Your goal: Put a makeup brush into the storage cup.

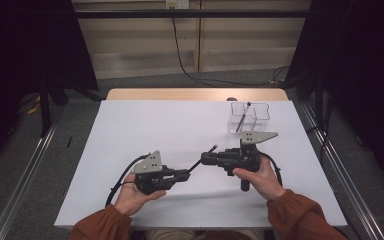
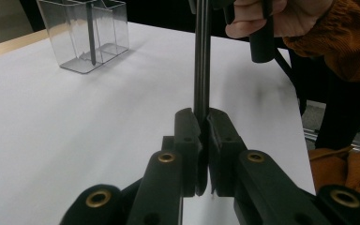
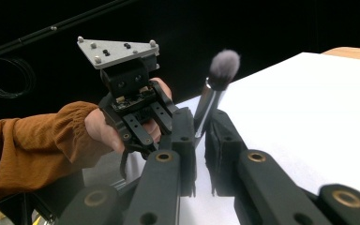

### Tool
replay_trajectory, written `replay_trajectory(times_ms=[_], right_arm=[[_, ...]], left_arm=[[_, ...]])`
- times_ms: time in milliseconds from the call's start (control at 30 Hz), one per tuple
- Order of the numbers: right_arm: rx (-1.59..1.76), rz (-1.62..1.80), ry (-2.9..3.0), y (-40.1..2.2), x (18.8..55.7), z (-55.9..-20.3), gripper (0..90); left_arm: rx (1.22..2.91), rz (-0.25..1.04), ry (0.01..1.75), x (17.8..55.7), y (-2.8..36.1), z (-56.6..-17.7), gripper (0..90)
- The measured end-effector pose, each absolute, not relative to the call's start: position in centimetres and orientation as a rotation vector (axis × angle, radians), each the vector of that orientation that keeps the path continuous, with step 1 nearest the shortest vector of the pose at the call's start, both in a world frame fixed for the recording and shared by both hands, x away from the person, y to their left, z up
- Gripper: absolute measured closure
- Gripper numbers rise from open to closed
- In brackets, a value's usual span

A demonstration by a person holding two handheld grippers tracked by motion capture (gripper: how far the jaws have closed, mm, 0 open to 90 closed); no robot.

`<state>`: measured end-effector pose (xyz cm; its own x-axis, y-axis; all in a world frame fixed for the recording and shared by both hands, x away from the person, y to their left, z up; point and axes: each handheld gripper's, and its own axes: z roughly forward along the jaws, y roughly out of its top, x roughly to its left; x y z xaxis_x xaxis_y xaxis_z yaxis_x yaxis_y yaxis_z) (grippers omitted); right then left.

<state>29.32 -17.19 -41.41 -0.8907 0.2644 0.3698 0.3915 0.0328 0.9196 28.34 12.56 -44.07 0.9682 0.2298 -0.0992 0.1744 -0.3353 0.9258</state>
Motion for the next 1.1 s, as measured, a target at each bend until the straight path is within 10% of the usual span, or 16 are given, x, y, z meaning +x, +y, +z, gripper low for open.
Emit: replay_trajectory(times_ms=[700, 1100], right_arm=[[-0.665, -1.986, -2.214, -17.19, 29.21, -41.03, 83.8], [-0.679, -1.992, -2.239, -17.63, 29.24, -40.78, 83.8]], left_arm=[[1.909, 0.073, 0.352, 28.42, 12.71, -44.28, 70.1], [1.893, 0.108, 0.436, 28.46, 13.08, -44.03, 45.2]])
